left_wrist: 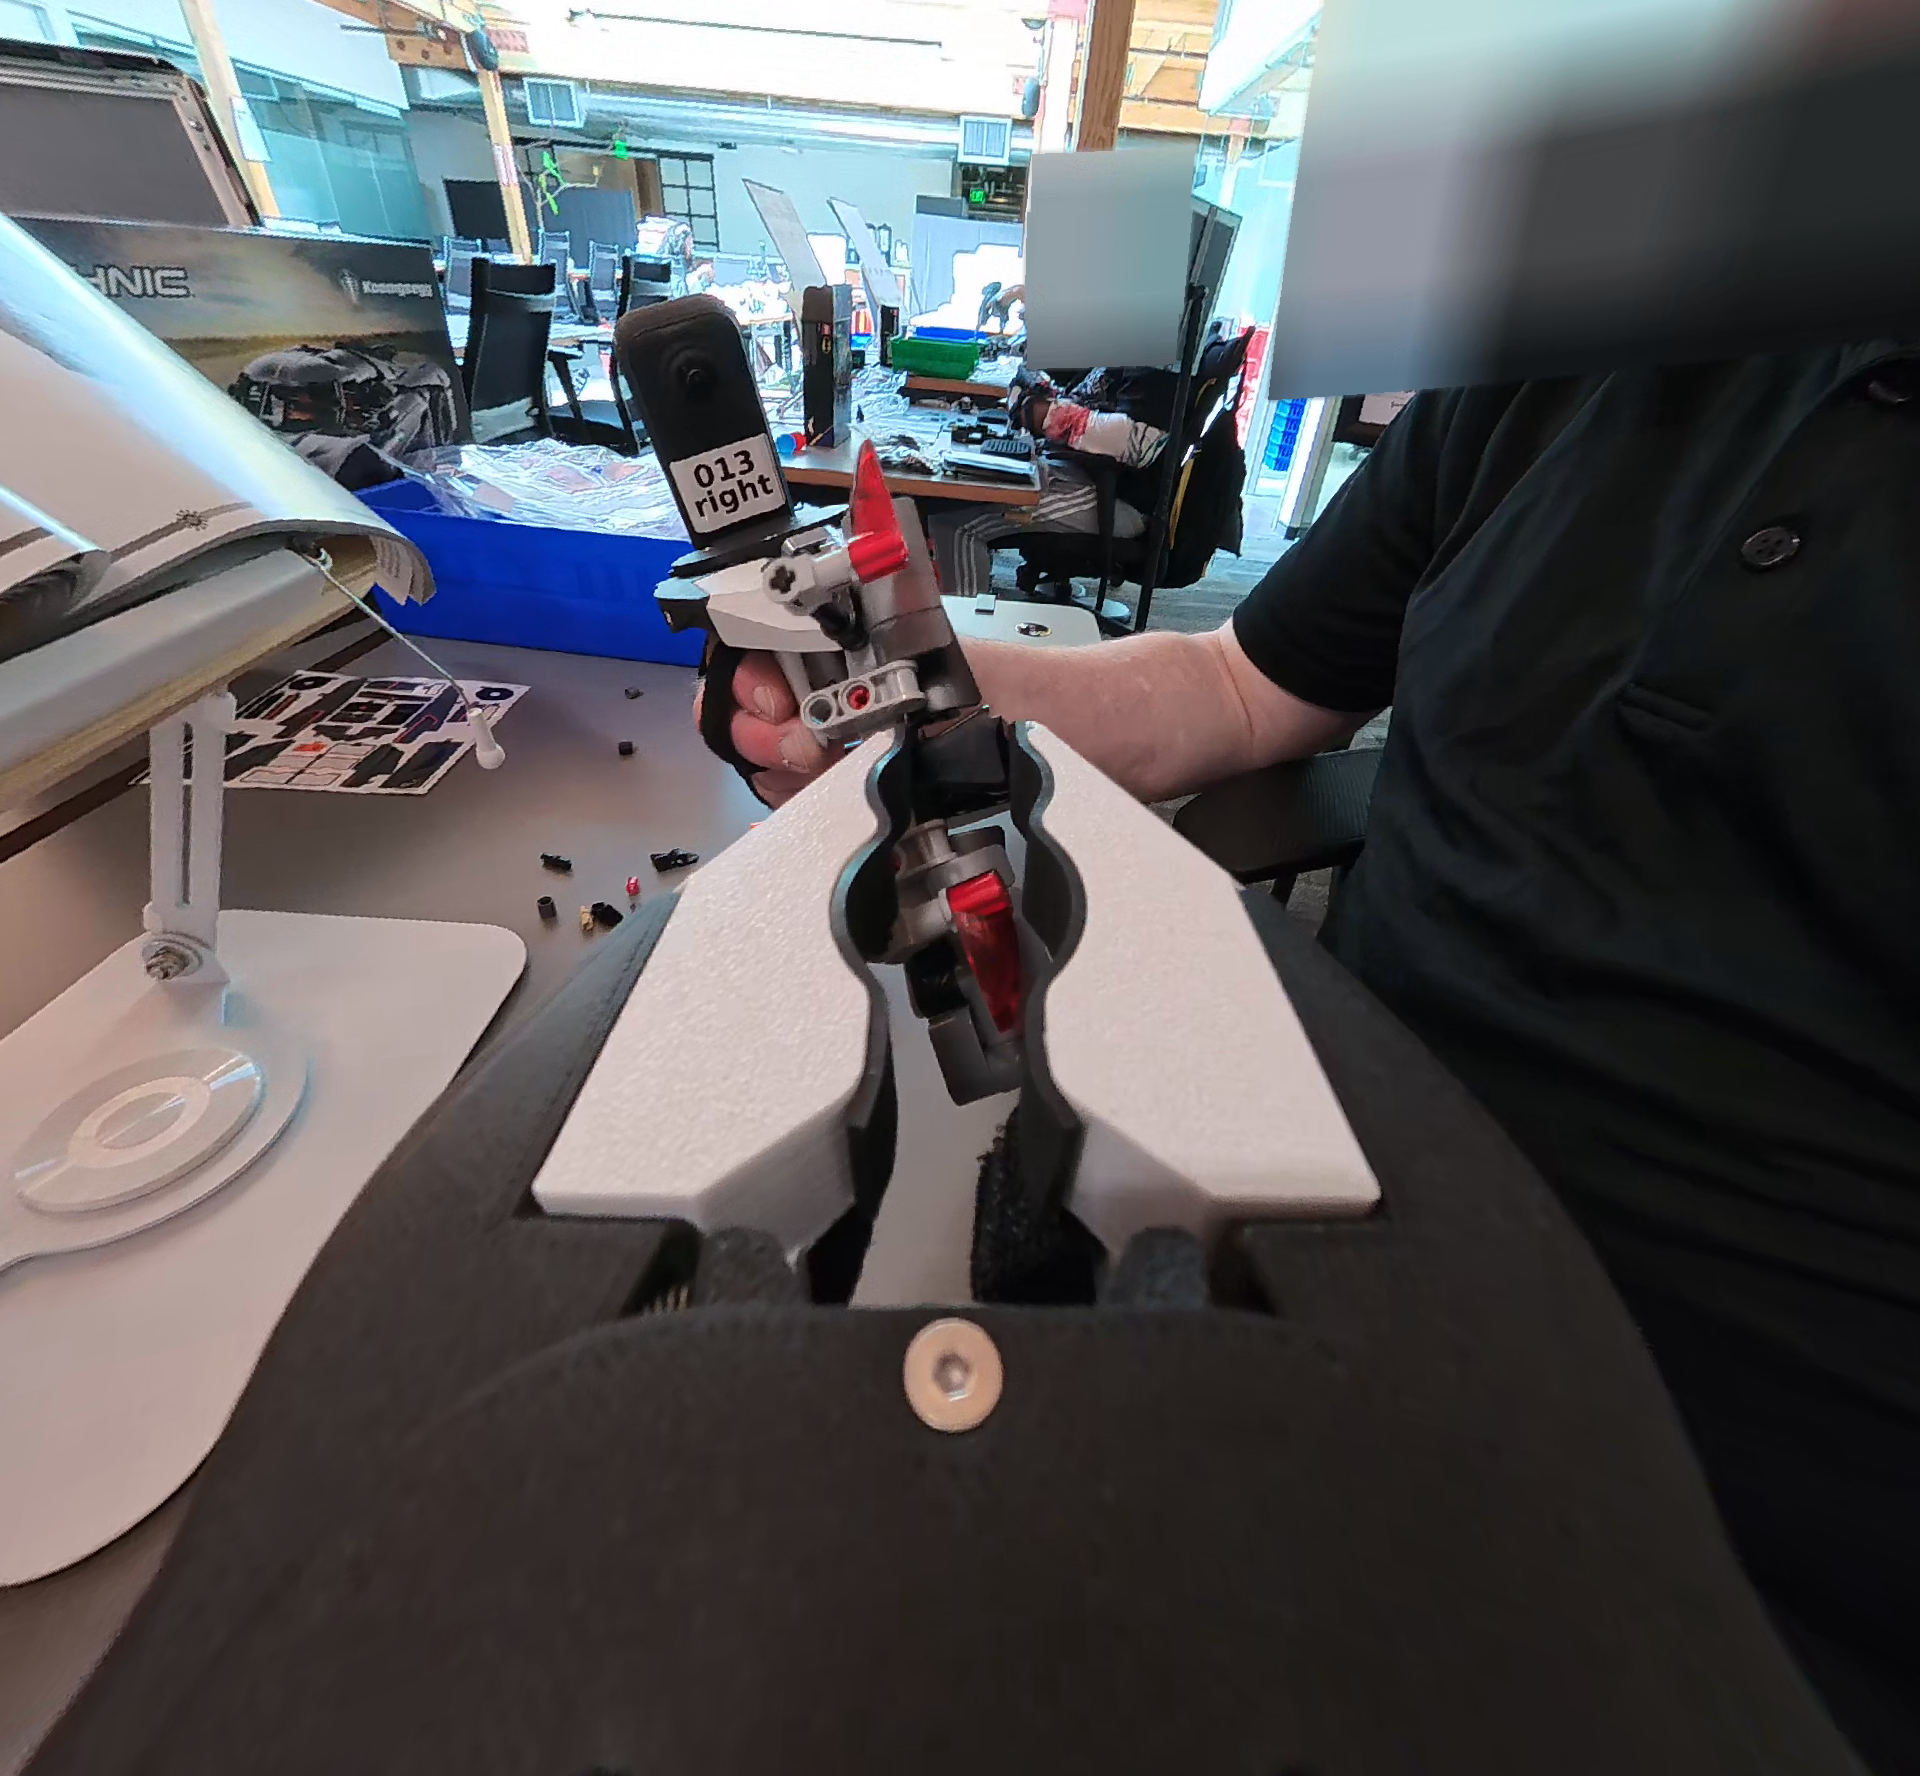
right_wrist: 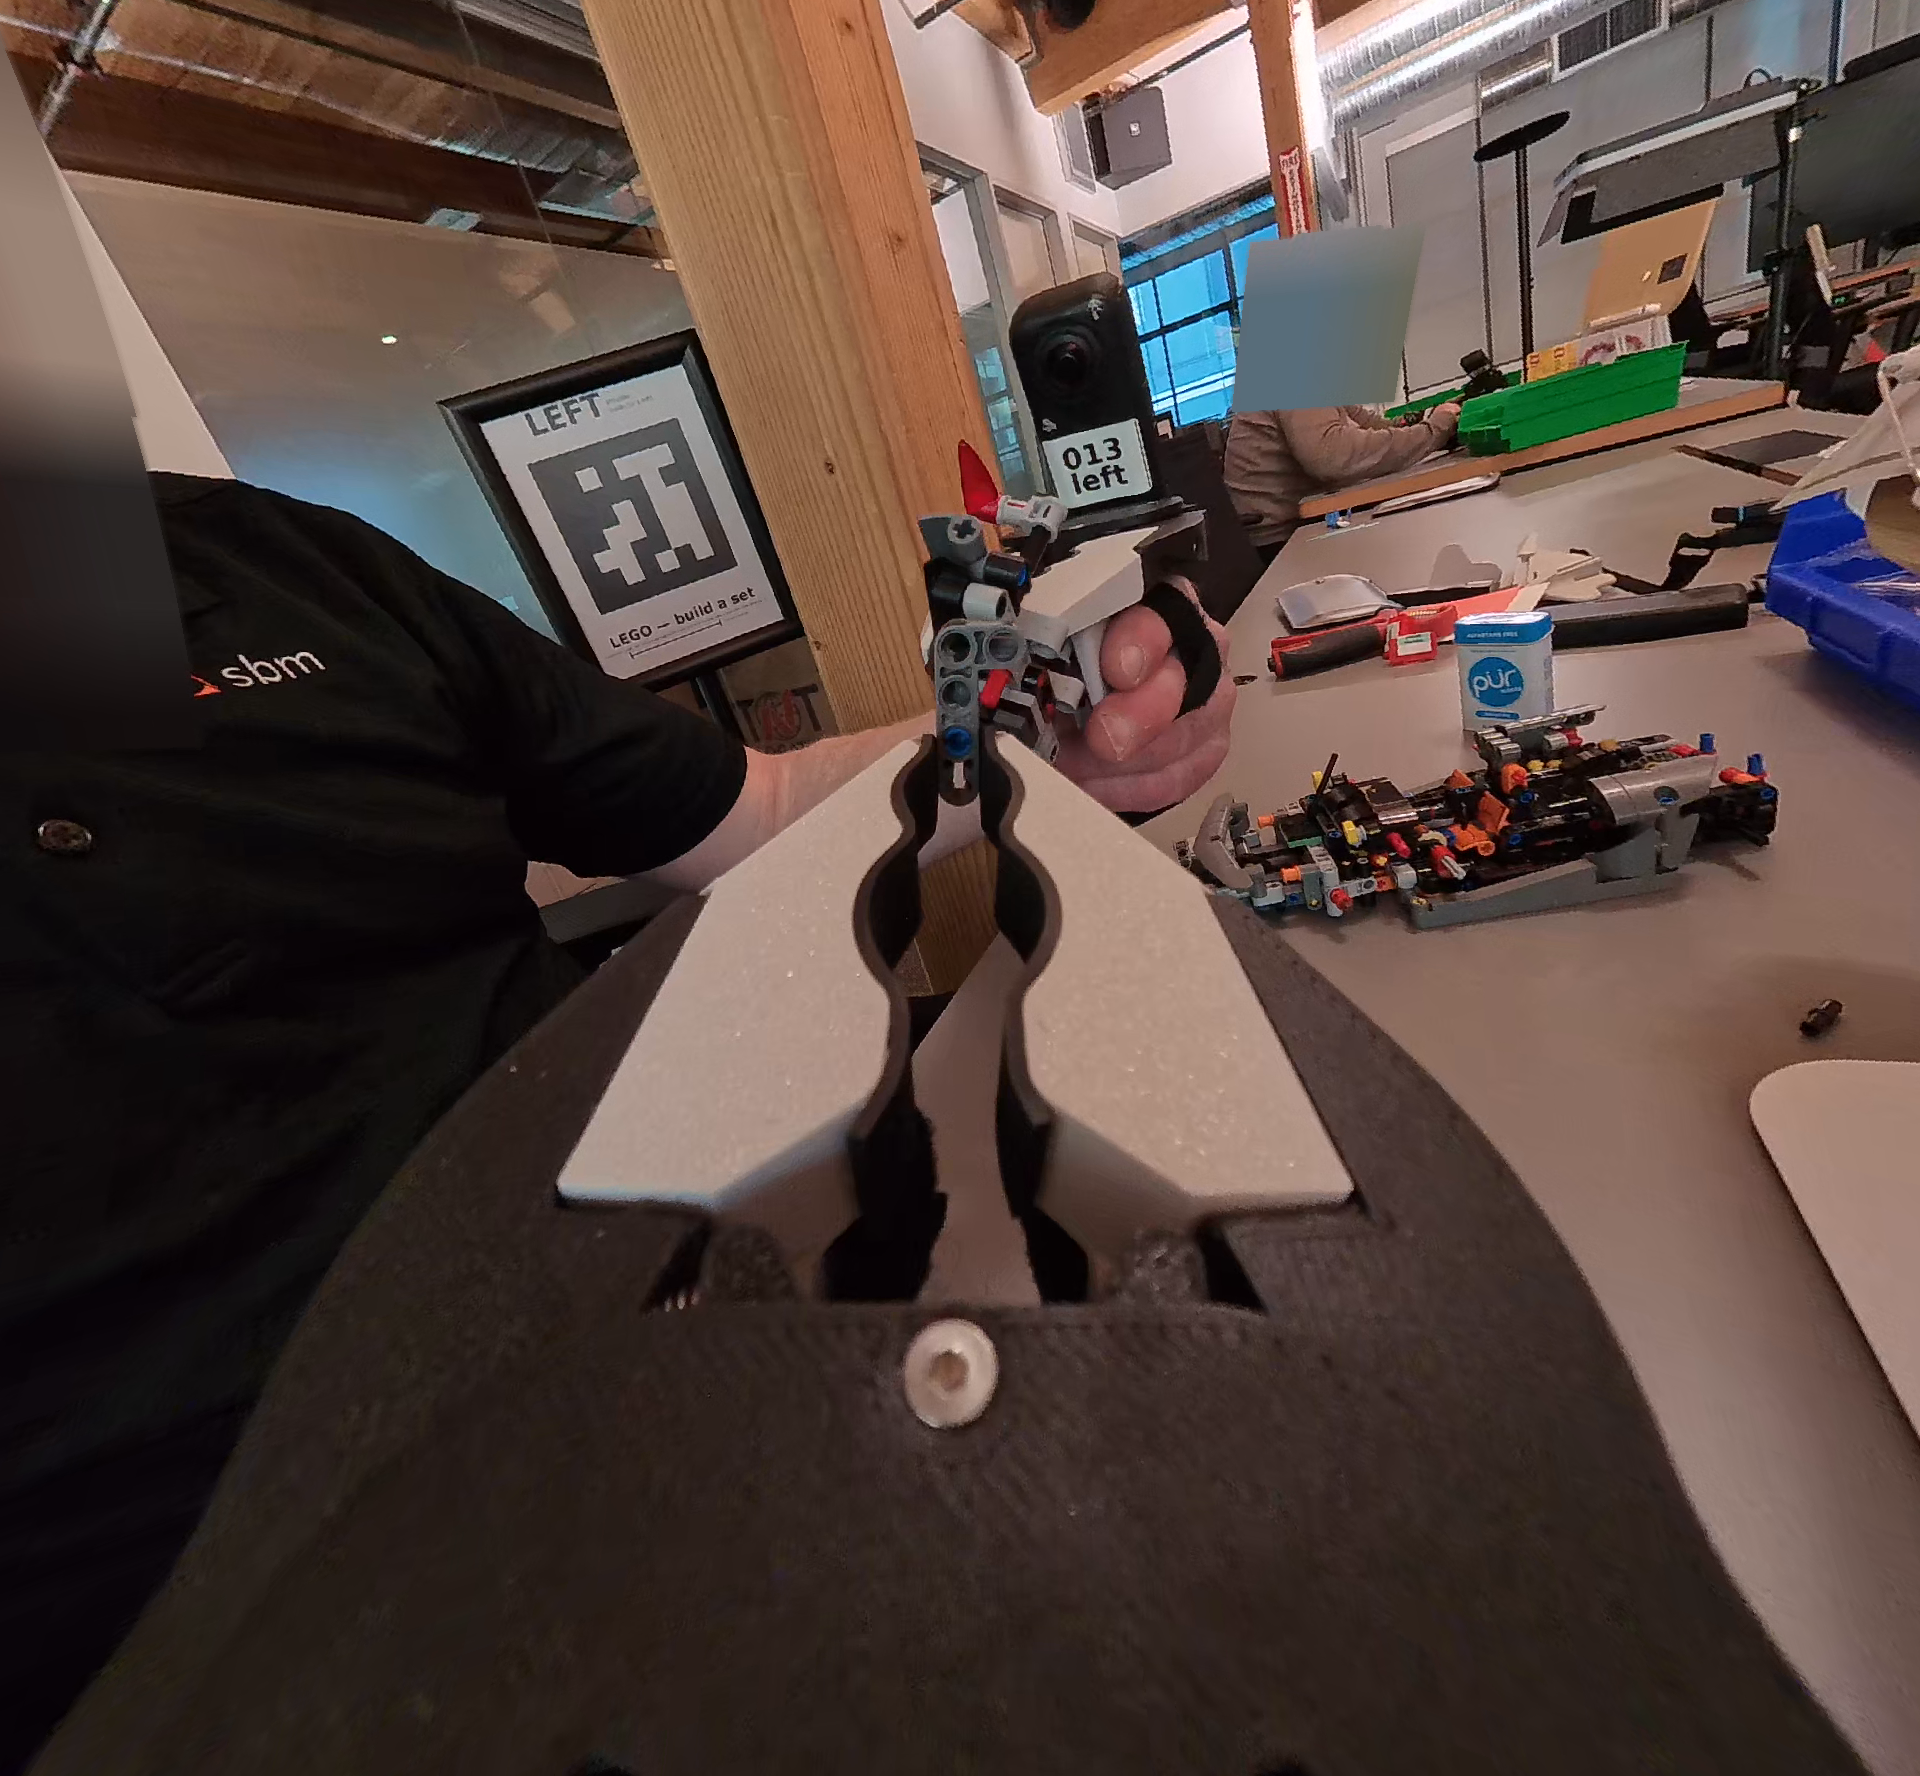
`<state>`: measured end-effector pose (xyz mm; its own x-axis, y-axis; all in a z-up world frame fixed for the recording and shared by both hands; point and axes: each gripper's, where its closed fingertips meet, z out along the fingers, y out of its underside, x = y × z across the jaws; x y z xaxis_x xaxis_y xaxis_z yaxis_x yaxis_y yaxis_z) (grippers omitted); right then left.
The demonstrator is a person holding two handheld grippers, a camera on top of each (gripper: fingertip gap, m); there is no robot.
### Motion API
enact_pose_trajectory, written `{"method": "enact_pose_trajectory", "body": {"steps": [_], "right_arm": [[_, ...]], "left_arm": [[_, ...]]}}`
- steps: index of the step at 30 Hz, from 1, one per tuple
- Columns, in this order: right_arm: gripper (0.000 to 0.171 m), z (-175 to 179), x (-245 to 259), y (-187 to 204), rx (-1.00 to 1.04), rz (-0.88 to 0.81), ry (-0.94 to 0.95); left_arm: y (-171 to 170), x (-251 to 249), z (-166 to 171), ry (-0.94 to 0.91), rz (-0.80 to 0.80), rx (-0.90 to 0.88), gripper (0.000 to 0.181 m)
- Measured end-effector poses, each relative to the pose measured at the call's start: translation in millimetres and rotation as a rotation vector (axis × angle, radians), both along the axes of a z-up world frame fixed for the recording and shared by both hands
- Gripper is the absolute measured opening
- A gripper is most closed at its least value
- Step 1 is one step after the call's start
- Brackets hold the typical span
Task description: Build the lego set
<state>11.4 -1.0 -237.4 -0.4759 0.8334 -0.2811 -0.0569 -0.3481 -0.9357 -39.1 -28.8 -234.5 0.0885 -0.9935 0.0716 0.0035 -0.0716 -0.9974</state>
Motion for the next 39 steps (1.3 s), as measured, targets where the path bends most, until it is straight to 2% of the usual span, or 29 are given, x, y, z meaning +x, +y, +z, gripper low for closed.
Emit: {"method": "enact_pose_trajectory", "body": {"steps": [11, 39], "right_arm": [[0.005, 7.1, 3.1, -7.7, 0.074, -0.011, 0.040], [0.005, 2.6, 0.3, -7.6, 0.052, 0.003, 0.022]], "left_arm": [[-1.8, 3.5, -4.5, 0.015, -0.007, 0.002, 0.016], [-6.4, -5.3, -12.2, 0.086, 0.038, 0.021, 0.016]]}}
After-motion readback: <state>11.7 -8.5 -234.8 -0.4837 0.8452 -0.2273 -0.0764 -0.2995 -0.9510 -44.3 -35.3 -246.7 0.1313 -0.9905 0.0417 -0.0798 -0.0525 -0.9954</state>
